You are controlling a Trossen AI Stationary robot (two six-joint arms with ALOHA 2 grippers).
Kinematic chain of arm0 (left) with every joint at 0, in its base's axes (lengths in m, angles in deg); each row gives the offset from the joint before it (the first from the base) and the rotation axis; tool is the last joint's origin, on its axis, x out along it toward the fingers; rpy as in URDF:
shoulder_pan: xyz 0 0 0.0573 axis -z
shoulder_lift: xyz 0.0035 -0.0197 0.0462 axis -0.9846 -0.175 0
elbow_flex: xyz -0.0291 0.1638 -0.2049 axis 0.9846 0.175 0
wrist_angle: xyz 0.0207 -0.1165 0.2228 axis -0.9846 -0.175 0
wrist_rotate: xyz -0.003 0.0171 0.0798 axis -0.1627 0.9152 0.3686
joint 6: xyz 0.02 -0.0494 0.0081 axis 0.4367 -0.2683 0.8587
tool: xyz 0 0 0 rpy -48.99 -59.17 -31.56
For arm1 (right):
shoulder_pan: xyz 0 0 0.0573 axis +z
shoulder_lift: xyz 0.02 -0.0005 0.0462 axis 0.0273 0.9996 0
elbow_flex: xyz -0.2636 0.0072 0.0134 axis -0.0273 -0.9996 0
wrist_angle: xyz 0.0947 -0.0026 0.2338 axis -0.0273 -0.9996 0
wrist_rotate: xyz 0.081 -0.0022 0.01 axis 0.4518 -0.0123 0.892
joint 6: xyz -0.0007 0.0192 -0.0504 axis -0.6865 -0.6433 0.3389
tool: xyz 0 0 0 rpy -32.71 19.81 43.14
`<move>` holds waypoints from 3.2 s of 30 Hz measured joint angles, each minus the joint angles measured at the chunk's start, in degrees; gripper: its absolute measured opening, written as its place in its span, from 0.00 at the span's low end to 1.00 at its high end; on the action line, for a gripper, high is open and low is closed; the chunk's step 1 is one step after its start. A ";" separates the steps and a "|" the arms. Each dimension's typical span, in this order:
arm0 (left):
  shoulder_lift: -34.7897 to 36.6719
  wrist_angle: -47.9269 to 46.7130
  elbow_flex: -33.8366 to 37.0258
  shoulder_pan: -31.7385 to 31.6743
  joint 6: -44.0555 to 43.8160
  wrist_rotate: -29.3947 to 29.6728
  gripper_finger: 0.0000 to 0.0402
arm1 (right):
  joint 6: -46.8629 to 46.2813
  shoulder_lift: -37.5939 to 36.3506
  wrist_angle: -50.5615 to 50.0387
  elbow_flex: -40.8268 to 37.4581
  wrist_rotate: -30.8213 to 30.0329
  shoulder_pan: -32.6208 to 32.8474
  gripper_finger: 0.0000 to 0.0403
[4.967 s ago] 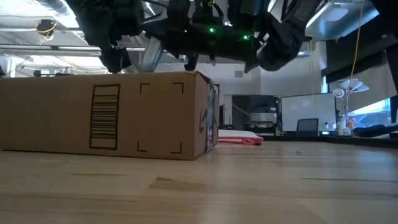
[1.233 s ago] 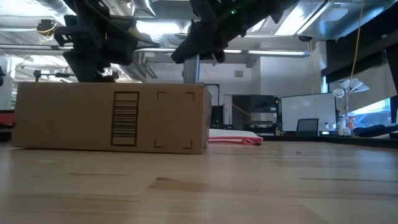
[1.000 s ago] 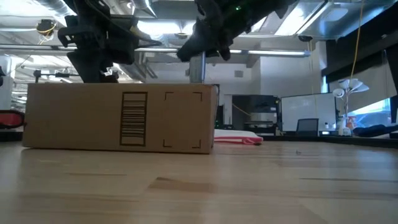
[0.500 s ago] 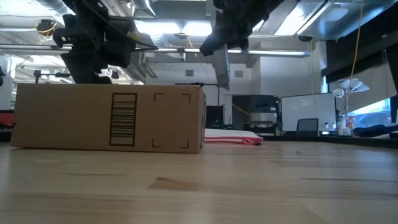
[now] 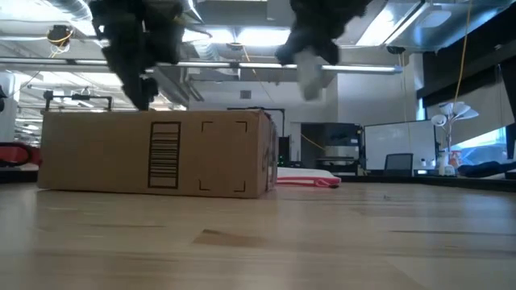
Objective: Unpack boxes
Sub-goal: Open the cardboard box using the gray cutter
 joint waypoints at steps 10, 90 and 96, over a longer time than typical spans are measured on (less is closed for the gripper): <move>1.23 0.81 -3.70 0.03 -1.30 -0.95 0.59 | -17.83 -6.56 -28.11 0.09 19.69 0.88 0.15; -14.79 -3.73 -3.88 2.79 11.16 -22.89 0.59 | -10.21 -2.63 24.77 -18.40 -1.29 7.74 0.62; -14.86 -2.03 -3.88 4.56 8.80 -24.04 0.59 | 3.12 5.71 23.80 -10.48 1.00 4.31 0.62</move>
